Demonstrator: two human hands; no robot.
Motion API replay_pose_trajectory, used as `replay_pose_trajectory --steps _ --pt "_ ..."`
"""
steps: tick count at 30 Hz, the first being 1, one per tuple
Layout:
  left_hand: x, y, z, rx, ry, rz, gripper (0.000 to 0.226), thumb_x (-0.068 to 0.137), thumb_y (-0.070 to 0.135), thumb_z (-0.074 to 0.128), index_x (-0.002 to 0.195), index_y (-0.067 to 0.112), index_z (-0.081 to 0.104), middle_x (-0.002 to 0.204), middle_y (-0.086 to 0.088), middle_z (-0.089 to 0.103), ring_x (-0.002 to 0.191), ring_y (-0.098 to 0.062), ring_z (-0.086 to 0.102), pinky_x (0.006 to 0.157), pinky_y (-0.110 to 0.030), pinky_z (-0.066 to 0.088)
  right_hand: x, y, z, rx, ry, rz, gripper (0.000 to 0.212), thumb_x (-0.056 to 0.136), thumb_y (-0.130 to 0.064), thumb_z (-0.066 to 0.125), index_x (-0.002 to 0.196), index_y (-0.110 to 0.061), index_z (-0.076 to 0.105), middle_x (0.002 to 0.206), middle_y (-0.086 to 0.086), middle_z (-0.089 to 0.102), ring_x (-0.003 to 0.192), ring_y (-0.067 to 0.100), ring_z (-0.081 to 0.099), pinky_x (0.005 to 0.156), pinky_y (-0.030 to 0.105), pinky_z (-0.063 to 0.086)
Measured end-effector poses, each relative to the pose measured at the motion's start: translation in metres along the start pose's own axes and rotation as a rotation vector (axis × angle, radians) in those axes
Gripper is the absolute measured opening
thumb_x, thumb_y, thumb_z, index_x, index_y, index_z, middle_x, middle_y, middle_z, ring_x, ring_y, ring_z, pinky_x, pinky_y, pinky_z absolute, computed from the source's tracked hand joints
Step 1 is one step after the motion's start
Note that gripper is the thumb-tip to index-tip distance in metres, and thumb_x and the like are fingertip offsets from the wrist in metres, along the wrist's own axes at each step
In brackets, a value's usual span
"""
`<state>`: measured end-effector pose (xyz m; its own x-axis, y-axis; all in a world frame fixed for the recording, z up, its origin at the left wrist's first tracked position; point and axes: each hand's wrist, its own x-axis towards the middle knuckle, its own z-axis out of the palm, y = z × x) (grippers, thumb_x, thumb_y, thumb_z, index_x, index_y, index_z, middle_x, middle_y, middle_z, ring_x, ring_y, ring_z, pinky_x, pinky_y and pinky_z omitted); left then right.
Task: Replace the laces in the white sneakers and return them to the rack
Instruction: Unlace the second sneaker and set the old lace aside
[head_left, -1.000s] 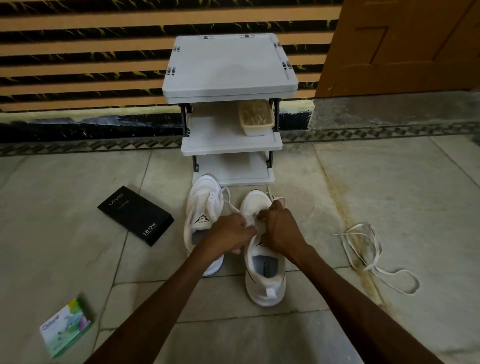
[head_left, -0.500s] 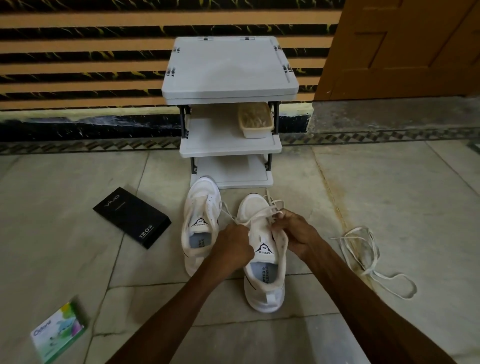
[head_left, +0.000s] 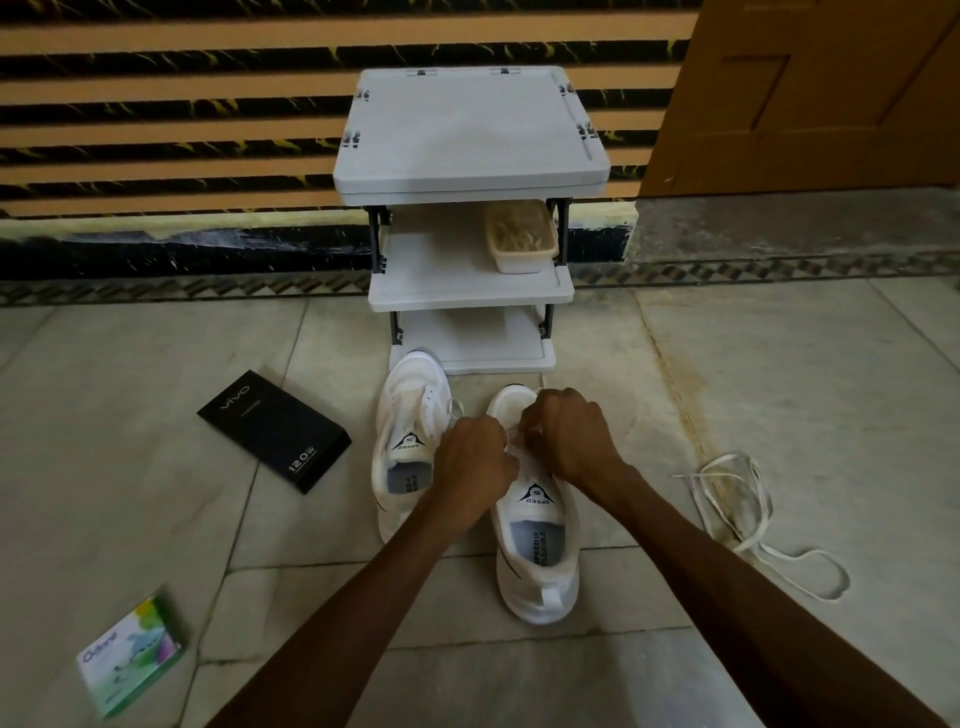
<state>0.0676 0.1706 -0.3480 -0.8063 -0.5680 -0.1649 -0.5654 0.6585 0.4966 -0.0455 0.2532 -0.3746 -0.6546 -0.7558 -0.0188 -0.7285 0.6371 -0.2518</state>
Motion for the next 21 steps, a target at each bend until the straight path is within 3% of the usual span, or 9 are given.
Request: replay_pose_trajectory --steps 1,3,6,9,11,13,15,18,21 --pt "0.001 -0.001 0.000 0.001 -0.008 0.000 0.021 0.084 0.020 0.065 0.099 0.007 0.072 0.099 -0.008 0.071 0.090 -0.022 0.063 0.071 -0.024 0.042 0.001 0.000 0.000 0.050 0.014 -0.003 0.016 0.085 -0.028 0.066 0.093 -0.019 0.077 0.102 0.004 0.069 0.095 0.023 0.060 0.086 0.040 0.050" --pt "0.003 -0.005 -0.001 0.011 -0.030 0.008 0.028 0.085 0.019 0.064 0.111 0.010 0.071 0.112 -0.008 0.069 0.102 -0.024 0.062 0.081 -0.026 0.046 0.004 0.001 -0.005 0.447 0.092 0.111 0.008 0.080 -0.016 0.071 0.084 -0.015 0.079 0.093 0.006 0.074 0.087 0.019 0.065 0.083 0.038 0.055" --pt "0.006 -0.010 -0.001 0.001 -0.067 -0.019 0.028 0.083 0.018 0.064 0.108 0.009 0.071 0.106 -0.008 0.070 0.100 -0.026 0.062 0.075 -0.027 0.047 0.006 0.008 -0.018 1.125 0.198 0.483 0.010 0.078 -0.004 0.068 0.077 -0.010 0.077 0.080 0.007 0.073 0.077 0.019 0.066 0.072 0.031 0.056" --pt "0.005 -0.011 -0.001 -0.005 -0.077 -0.035 0.022 0.081 0.017 0.063 0.099 0.007 0.071 0.098 -0.008 0.070 0.093 -0.025 0.063 0.067 -0.025 0.040 0.004 0.010 -0.026 1.819 0.122 0.634 0.015 0.082 0.005 0.052 0.080 0.001 0.066 0.078 0.012 0.065 0.081 0.027 0.060 0.080 0.036 0.053" --pt "0.005 -0.011 0.000 -0.010 -0.076 -0.043 0.018 0.080 0.016 0.063 0.093 0.007 0.071 0.092 -0.008 0.069 0.088 -0.025 0.063 0.064 -0.025 0.039 0.001 0.008 -0.026 2.094 0.003 0.650 0.024 0.095 0.000 0.038 0.085 0.000 0.059 0.076 0.011 0.062 0.074 0.023 0.060 0.088 0.038 0.052" --pt "0.004 -0.012 0.000 -0.020 -0.067 -0.048 0.013 0.079 0.014 0.062 0.085 0.006 0.070 0.086 -0.010 0.068 0.085 -0.027 0.064 0.063 -0.025 0.038 0.002 0.007 -0.026 1.934 -0.097 0.588 0.025 0.097 -0.002 0.031 0.083 -0.006 0.052 0.069 0.009 0.057 0.058 0.018 0.052 0.072 0.034 0.050" --pt "0.004 -0.012 0.000 -0.031 -0.062 -0.052 0.016 0.080 0.015 0.062 0.091 0.008 0.072 0.094 -0.010 0.070 0.093 -0.028 0.063 0.067 -0.024 0.039 0.001 0.004 -0.024 1.427 -0.107 0.428 0.023 0.093 -0.002 0.039 0.078 -0.009 0.056 0.066 0.006 0.054 0.055 0.016 0.046 0.059 0.028 0.044" --pt "0.004 -0.013 0.001 -0.047 -0.052 -0.057 0.021 0.084 0.017 0.062 0.100 0.011 0.073 0.100 -0.006 0.071 0.098 -0.025 0.063 0.071 -0.022 0.040 0.001 -0.006 -0.019 0.581 -0.040 0.140 0.022 0.093 -0.011 0.051 0.086 -0.008 0.072 0.084 0.006 0.070 0.071 0.016 0.061 0.065 0.018 0.046" --pt "0.002 -0.012 0.002 -0.060 -0.048 -0.073 0.019 0.089 0.022 0.062 0.101 0.013 0.074 0.099 -0.004 0.071 0.092 -0.020 0.064 0.070 -0.022 0.041 -0.007 -0.023 -0.013 0.125 -0.057 0.037 0.021 0.095 -0.019 0.053 0.098 -0.005 0.069 0.100 0.015 0.069 0.091 0.028 0.064 0.077 0.030 0.048"
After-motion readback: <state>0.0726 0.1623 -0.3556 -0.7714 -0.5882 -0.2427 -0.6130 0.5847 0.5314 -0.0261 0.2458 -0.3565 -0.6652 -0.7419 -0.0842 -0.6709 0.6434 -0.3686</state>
